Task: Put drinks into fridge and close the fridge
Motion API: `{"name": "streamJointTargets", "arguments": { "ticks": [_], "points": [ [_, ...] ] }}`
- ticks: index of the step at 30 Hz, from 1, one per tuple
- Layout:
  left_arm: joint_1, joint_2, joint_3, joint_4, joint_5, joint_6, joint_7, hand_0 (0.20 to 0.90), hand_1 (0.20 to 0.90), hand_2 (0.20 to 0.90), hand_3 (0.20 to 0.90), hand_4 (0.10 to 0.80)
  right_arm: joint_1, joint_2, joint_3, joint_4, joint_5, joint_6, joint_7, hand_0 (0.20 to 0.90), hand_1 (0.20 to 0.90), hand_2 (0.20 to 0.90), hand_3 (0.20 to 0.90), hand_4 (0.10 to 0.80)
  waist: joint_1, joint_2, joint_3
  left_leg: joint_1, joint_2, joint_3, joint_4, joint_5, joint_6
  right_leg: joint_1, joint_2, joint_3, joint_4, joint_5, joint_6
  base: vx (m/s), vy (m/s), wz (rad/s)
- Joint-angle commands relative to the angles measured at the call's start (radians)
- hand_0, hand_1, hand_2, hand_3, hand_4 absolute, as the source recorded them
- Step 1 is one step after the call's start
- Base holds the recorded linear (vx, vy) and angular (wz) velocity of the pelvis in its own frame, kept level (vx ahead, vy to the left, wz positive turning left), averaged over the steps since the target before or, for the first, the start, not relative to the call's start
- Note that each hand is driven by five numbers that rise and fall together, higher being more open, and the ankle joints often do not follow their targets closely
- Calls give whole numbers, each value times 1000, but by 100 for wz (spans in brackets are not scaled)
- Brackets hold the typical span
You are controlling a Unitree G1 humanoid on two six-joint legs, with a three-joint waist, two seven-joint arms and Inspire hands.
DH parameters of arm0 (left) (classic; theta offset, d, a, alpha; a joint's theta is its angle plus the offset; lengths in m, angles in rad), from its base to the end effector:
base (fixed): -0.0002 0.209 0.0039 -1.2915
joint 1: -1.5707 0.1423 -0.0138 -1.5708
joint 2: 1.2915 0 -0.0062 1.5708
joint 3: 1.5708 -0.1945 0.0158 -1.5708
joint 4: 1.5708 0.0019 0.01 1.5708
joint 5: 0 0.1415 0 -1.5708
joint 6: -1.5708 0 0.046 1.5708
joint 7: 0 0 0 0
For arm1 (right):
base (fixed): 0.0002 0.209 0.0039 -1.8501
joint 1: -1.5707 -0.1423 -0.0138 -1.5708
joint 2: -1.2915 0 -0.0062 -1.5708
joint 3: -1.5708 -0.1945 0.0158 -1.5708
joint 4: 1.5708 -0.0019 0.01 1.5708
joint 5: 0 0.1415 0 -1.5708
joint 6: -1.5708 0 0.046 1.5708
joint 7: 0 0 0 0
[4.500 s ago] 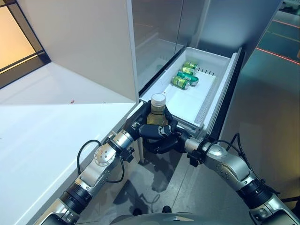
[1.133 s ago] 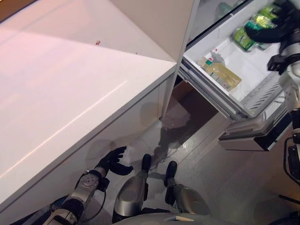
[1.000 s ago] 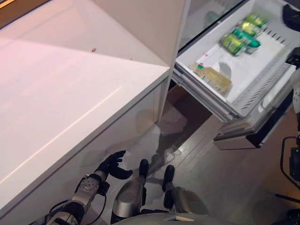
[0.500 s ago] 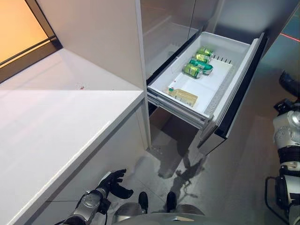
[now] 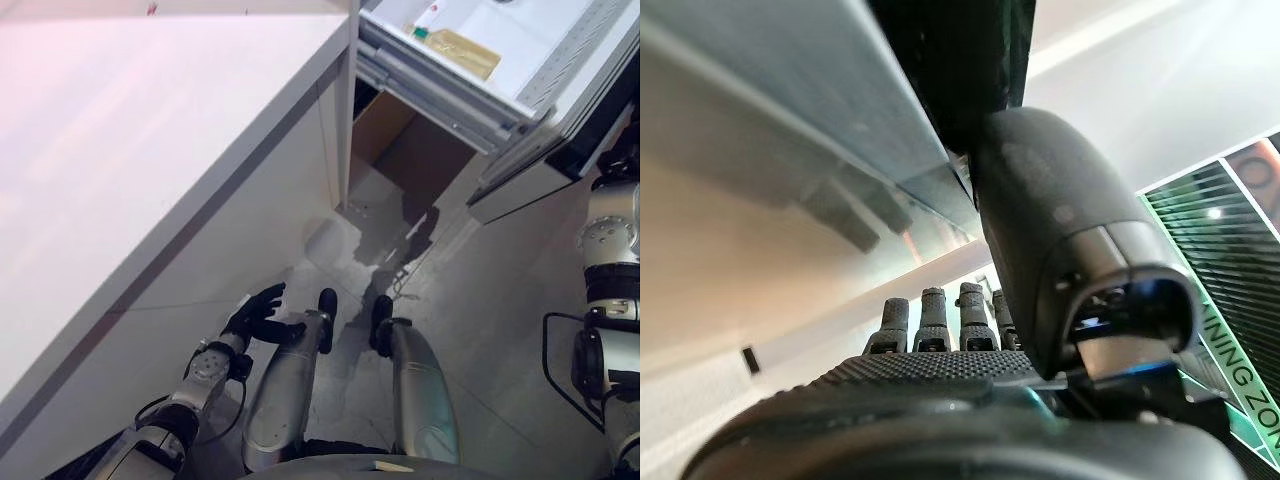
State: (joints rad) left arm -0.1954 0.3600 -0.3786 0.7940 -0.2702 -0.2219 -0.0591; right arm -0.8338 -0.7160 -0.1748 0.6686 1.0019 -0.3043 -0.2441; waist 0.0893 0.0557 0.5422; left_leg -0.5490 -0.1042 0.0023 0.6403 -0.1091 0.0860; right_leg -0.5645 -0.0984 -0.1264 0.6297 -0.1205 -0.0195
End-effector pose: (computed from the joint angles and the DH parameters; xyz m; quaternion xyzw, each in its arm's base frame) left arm 0.2057 0.2060 -0.0550 0.1143 0.2233 -0.1031 0.9625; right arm 0.3124 -0.3241 0.2283 0.2699 -0.3143 -0.2535 0.8741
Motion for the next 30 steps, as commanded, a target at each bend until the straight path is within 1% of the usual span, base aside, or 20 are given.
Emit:
{"name": "streamJointTargets", "arguments": {
  "ticks": [1, 5, 6, 8, 9, 10, 12, 14, 15, 16, 18, 20, 22, 23, 24, 26, 27, 28, 29, 30],
  "points": [
    [78, 14, -12, -5, 15, -6, 42, 900, 900, 900, 900, 800, -11, -15, 119, -168, -1, -50, 219, 900, 900, 900, 900, 800, 30, -16, -47, 46, -23, 14, 15, -127, 33, 49, 3, -23, 104, -84, 3, 26, 22, -12],
    [78, 16, -1, 6, 16, -9, 33, 900, 900, 900, 900, 800, -31, 2, 162, -284, -114, -118, 288, 900, 900, 900, 900, 800, 37, -18, -45, 39, -29, 8, 16, -118, 24, 44, 0, -33, 112, -86, 1, 19, 13, 4],
    [84, 16, 3, 11, 16, -13, 28, 900, 900, 900, 900, 800, -37, 7, 172, -315, -137, -121, 305, 900, 900, 900, 900, 800, 39, -18, -45, 42, -29, 6, 11, -115, 22, 48, -1, -35, 109, -86, 1, 34, 16, -5],
    [93, 17, 6, 26, 21, -20, 21, 900, 900, 900, 900, 800, -56, 26, 197, -377, -161, -99, 348, 900, 900, 900, 900, 800, 44, -19, -50, 53, -29, 2, -5, -108, 18, 59, -2, -39, 97, -84, 2, 39, 12, -7],
    [95, 16, 8, 32, 22, -19, 20, 900, 900, 900, 900, 800, -63, 35, 208, -398, -147, -80, 398, 900, 900, 900, 900, 800, 46, -19, -50, 57, -29, 0, -10, -105, 16, 63, -3, -40, 93, -83, 3, 44, 7, -7],
    [98, 16, 12, 42, 29, -21, 14, 900, 900, 900, 900, 800, -75, 47, 224, -429, -146, -46, 430, 900, 900, 900, 900, 800, 50, -21, -52, 65, -29, -3, -19, -101, 13, 72, -5, -42, 84, -81, 4, 36, 4, -7],
    [100, 18, 14, 52, 36, -23, 8, 900, 900, 900, 900, 800, -91, 57, 248, -450, -150, -21, 469, 900, 900, 900, 900, 800, 54, -23, -53, 77, -29, -6, -31, -95, 9, 85, -5, -44, 72, -78, 5, 35, -7, -5],
    [104, 27, 18, 66, 41, -29, -3, 900, 900, 900, 900, 800, -116, 70, 297, -478, -116, 29, 568, 900, 900, 900, 900, 800, 63, -28, -57, 97, -26, -12, -59, -81, 5, 110, -6, -50, 43, -66, 9, 42, -19, -1],
    [107, 31, 19, 72, 44, -34, -8, 900, 900, 900, 900, 800, -124, 71, 317, -492, -106, 44, 590, 900, 900, 900, 900, 800, 66, -30, -59, 108, -23, -15, -71, -76, 3, 123, -7, -52, 29, -62, 10, -24, -25, 4],
    [110, 38, 18, 76, 45, -40, -15, 900, 900, 900, 900, 800, -136, 72, 339, -509, -85, 63, 621, 900, 900, 900, 900, 800, 71, -34, -62, 113, -17, -13, -99, -42, 3, 135, -8, -65, -3, -31, 4, -27, -24, 4],
    [117, 44, 18, 77, 50, -46, -21, 900, 900, 900, 900, 800, -150, 71, 360, -521, -80, 65, 635, 900, 900, 900, 900, 800, 77, -40, -67, 134, -13, -19, -126, -33, -1, 162, -8, -70, -36, -22, 9, 17, -51, 12],
    [124, 56, 17, 75, 62, -48, -22, 900, 900, 900, 900, 800, -172, 76, 377, -542, -62, 48, 634, 900, 900, 900, 900, 800, 87, -51, -77, 167, -7, -29, -167, -20, -5, 204, -7, -77, -87, -5, 20, 55, -86, 19],
    [129, 65, 15, 77, 68, -49, -21, 900, 900, 900, 900, 800, -184, 83, 371, -570, -67, 29, 591, 900, 900, 900, 900, 800, 93, -61, -91, 197, -3, -37, -201, -12, -8, 242, -5, -81, -134, 7, 29, 36, -61, 19],
    [133, 67, 17, 81, 73, -54, -23, 900, 900, 900, 900, 800, -180, 87, 364, -576, -72, 7, 583, 900, 900, 900, 900, 800, 94, -64, -96, 211, -1, -40, -215, -11, -9, 258, -5, -83, -152, 10, 32, 48, -47, 19],
    [136, 65, 14, 84, 76, -54, -19, 900, 900, 900, 900, 800, -175, 97, 351, -597, -89, -32, 544, 900, 900, 900, 900, 800, 92, -70, -107, 232, 1, -43, -235, -9, -11, 281, -3, -81, -184, 17, 37, 47, -27, 11],
    [141, 63, 16, 87, 82, -51, -20, 900, 900, 900, 900, 800, -167, 103, 333, -612, -95, -48, 521, 900, 900, 900, 900, 800, 90, -74, -120, 255, 3, -42, -256, -8, -13, 307, -2, -81, -215, 22, 40, 55, -15, 14],
    [147, 59, 16, 94, 91, -53, -19, 900, 900, 900, 900, 800, -158, 111, 312, -630, -141, -83, 471, 900, 900, 900, 900, 800, 88, -76, -135, 280, 5, -40, -274, -8, -16, 334, -2, -80, -244, 27, 43, 77, -9, 21],
    [152, 53, 16, 103, 101, -53, -16, 900, 900, 900, 900, 800, -153, 115, 290, -642, -203, -109, 419, 900, 900, 900, 900, 800, 84, -78, -154, 302, 7, -35, -294, -8, -18, 358, -1, -80, -271, 29, 45, 90, -6, 16],
    [155, 47, 18, 109, 108, -46, -13, 900, 900, 900, 900, 800, -145, 115, 273, -647, -279, -104, 348, 900, 900, 900, 900, 800, 81, -80, -170, 323, 7, -32, -311, -9, -20, 380, 0, -80, -295, 32, 47, 94, 1, 5],
    [165, 40, 24, 110, 118, -30, -6, 900, 900, 900, 900, 800, -133, 94, 244, -629, -471, -94, 136, 900, 900, 900, 900, 800, 74, -82, -195, 357, 10, -24, -337, -7, -23, 413, 2, -79, -325, 35, 48, 80, 7, 1]
  ]
}}
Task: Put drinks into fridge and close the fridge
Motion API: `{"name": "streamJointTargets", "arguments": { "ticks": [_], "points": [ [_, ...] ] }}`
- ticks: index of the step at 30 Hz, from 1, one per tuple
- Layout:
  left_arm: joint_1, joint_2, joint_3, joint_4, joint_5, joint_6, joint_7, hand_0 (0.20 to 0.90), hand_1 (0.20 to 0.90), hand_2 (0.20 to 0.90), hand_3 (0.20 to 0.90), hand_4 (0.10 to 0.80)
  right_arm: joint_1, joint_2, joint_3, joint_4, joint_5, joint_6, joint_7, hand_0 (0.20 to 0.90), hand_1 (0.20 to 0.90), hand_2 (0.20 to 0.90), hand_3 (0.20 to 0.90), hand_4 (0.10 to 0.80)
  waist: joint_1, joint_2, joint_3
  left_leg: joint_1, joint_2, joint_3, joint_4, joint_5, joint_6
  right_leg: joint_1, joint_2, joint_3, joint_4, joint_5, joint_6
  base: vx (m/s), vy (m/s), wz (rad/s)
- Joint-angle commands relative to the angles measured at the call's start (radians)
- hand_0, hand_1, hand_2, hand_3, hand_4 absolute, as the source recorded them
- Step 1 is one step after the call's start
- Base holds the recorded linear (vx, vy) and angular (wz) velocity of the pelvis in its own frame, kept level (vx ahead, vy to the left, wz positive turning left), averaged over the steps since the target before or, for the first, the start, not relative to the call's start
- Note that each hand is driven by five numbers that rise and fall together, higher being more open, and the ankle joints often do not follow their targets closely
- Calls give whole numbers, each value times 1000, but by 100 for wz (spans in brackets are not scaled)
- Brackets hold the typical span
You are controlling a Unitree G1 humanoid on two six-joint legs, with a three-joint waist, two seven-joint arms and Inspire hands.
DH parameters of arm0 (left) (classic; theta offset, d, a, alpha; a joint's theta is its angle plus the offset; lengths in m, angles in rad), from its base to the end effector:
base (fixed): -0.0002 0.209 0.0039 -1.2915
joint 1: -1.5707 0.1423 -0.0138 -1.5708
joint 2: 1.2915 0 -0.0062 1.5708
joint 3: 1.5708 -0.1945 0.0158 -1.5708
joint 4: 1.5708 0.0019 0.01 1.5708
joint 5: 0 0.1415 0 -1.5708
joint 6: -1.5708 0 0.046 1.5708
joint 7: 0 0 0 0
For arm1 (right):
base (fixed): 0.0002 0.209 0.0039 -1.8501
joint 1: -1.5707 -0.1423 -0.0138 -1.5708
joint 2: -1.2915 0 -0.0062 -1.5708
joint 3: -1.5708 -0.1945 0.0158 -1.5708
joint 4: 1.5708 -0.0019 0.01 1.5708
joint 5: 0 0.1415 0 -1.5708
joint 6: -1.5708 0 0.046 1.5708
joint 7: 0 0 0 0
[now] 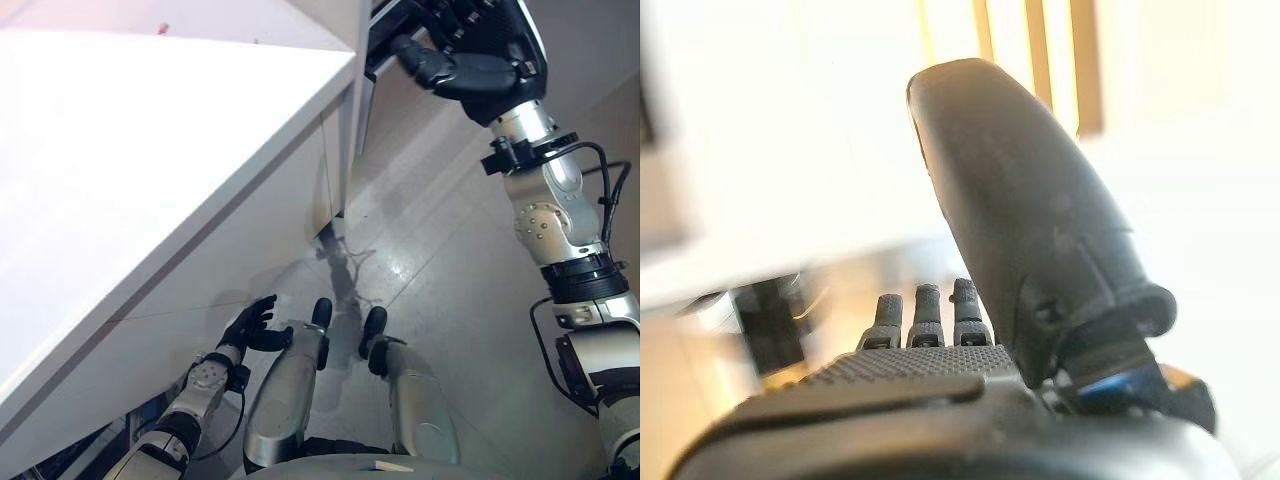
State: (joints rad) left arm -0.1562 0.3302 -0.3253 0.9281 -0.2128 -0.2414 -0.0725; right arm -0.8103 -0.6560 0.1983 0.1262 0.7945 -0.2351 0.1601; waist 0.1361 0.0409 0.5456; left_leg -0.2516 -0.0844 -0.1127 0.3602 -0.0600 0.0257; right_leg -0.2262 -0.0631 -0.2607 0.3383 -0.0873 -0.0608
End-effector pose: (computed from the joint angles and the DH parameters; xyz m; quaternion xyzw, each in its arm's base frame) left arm 0.1807 0.2163 -0.0770 0.1204 0.2868 -0.0811 0.9469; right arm 0.3054 -0.1970 0.2517 0.0215 -0.3778 0.2286 0.8969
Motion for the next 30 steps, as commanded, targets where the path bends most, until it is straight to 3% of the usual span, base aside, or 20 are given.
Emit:
{"name": "streamJointTargets", "arguments": {
  "ticks": [1, 2, 5, 7, 11, 14, 20, 26, 30],
  "points": [
    [131, 66, -29, -19, 59, -9, 14, 900, 900, 900, 900, 800, -148, 24, -140, -87, -351, -143, -361, 900, 900, 900, 900, 800, 22, -69, -210, 75, -8, 93, -71, -55, 37, 88, -31, 58, -48, 3, 90, 39, 9, -2],
    [130, 66, -29, -18, 59, -9, 14, 900, 900, 900, 900, 800, -148, 24, -140, -89, -353, -142, -363, 900, 900, 900, 900, 800, 21, -69, -211, 73, -9, 93, -75, -48, 37, 86, -31, 57, -52, 9, 90, 40, 8, -1],
    [174, 32, 20, 21, 72, 9, 29, 900, 900, 900, 900, 800, -33, -26, -211, -187, -531, -225, -536, 900, 900, 900, 900, 800, -20, -77, -295, 168, 6, 110, -179, -32, 25, 163, -10, 77, -146, 16, 91, 109, 24, -2],
    [189, 15, 38, 41, 80, 18, 31, 900, 900, 900, 900, 800, 10, -36, -235, -246, -554, -209, -602, 900, 900, 900, 900, 800, -35, -77, -334, 206, 9, 117, -224, -21, 19, 196, 2, 86, -187, 21, 89, 96, 12, -11],
    [204, -3, 65, 77, 87, 37, 29, 900, 900, 900, 900, 800, 90, -29, -267, -298, -452, -180, -610, 900, 900, 900, 900, 800, -64, -73, -396, 254, 21, 137, -279, -12, 9, 230, 18, 99, -230, 27, 86, 28, -6, -12],
    [204, -10, 81, 103, 84, 53, 23, 900, 900, 900, 900, 800, 146, -12, -278, -320, -501, -199, -672, 900, 900, 900, 900, 800, -82, -68, -431, 290, 31, 149, -331, 2, 2, 256, 31, 107, -262, 30, 84, -35, -36, -14],
    [207, -32, 91, 111, 105, 101, 3, 900, 900, 900, 900, 800, 311, 48, -312, -280, -447, -187, -684, 900, 900, 900, 900, 800, -118, -59, -465, 322, 51, 189, -391, 26, -18, 285, 47, 113, -331, 54, 87, -64, -25, -8],
    [224, -68, 113, 74, 70, 134, 56, 900, 900, 900, 900, 800, 612, 215, -295, -31, -222, -92, -475, 900, 900, 900, 900, 800, -143, -47, -473, 333, 55, 221, -391, 24, -20, 294, 44, 107, -349, 64, 95, -52, 3, -8],
    [219, -56, 117, 63, 32, 139, 65, 900, 900, 900, 900, 800, 739, 308, -202, 313, -42, 146, -278, 900, 900, 900, 900, 800, -154, -50, -472, 340, 58, 236, -401, 28, -21, 296, 41, 95, -354, 67, 99, -39, -11, -2]
  ]
}}
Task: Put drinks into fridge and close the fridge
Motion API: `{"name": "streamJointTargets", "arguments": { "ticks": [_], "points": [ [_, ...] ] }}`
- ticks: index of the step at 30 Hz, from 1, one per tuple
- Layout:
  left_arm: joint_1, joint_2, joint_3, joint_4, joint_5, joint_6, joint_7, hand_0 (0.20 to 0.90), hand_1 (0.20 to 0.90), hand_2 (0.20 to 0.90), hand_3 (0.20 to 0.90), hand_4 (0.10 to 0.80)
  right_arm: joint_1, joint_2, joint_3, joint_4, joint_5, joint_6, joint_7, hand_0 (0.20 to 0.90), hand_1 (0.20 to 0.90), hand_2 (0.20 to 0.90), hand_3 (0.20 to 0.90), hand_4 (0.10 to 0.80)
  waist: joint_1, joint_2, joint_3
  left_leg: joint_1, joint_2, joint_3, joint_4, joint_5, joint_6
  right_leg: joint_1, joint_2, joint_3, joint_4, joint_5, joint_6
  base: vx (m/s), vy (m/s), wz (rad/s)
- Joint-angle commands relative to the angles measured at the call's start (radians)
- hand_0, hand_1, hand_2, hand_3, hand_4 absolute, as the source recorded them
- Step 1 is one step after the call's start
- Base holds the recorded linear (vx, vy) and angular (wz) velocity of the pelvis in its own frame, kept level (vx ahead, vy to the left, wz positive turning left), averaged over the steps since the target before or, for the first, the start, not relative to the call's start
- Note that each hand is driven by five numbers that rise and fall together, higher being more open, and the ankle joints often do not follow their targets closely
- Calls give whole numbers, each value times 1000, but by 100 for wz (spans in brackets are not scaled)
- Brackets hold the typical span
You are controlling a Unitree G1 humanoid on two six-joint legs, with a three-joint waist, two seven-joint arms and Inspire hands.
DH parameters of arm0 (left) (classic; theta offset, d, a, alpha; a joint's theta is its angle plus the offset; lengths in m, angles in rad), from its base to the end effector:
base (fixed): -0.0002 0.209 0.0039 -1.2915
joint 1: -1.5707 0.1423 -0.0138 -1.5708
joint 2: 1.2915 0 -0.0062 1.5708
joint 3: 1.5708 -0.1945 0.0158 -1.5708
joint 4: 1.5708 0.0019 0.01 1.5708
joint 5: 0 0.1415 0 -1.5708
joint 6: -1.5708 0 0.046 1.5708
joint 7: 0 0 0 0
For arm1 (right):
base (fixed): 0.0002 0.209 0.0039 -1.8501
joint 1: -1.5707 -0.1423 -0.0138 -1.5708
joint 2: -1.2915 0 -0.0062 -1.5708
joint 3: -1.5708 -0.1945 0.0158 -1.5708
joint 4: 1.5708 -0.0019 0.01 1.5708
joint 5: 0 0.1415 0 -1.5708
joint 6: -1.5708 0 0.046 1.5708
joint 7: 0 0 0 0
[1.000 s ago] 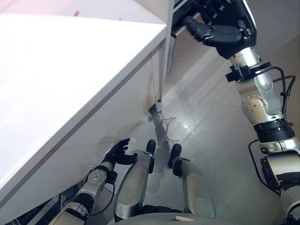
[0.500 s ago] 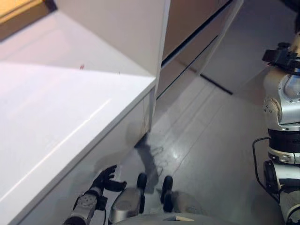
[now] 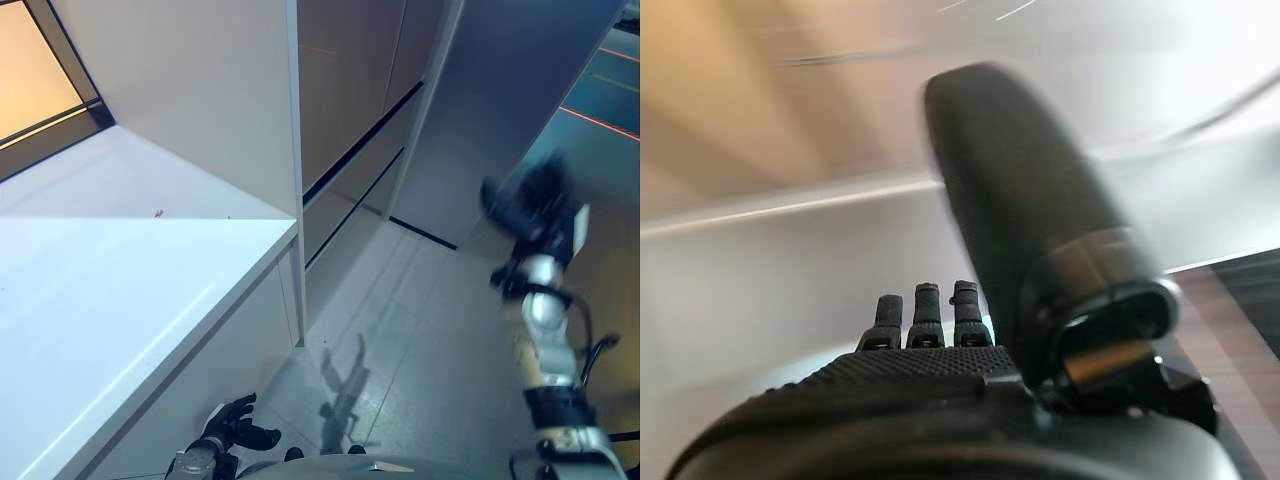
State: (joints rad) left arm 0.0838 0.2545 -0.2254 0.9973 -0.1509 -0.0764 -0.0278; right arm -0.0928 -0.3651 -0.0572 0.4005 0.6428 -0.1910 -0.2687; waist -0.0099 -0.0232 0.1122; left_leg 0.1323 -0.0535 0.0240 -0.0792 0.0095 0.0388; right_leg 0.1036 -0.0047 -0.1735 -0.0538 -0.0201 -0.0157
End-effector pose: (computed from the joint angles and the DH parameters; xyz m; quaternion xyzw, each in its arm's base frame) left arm 0.0823 0.2163 -0.1208 0.0865 0.4896 -0.0107 0.8676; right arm 0.2150 -0.2543 0.0090 0.1294 0.0431 -0.2457 0.9597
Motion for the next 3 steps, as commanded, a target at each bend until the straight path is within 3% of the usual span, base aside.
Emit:
{"name": "streamJointTargets", "arguments": {
  "ticks": [1, 3],
  "points": [
    [-28, 22, 16, 1, -39, -29, 24, 900, 900, 900, 900, 800, 33, 38, 75, 132, 120, 161, 165, 900, 900, 900, 900, 800, -9, 12, -36, -40, 27, 102, 37, -42, -34, -31, -17, 5, 39, -1, 53, -25, -13, 3],
    [-55, 23, 21, 49, -43, -50, 24, 900, 900, 900, 900, 800, 53, 82, 70, 484, 66, 189, 242, 900, 900, 900, 900, 800, -3, 12, -31, -30, 27, 105, 32, -42, -32, -20, -16, -1, 32, 1, 52, 0, -10, 4]
  ]
}}
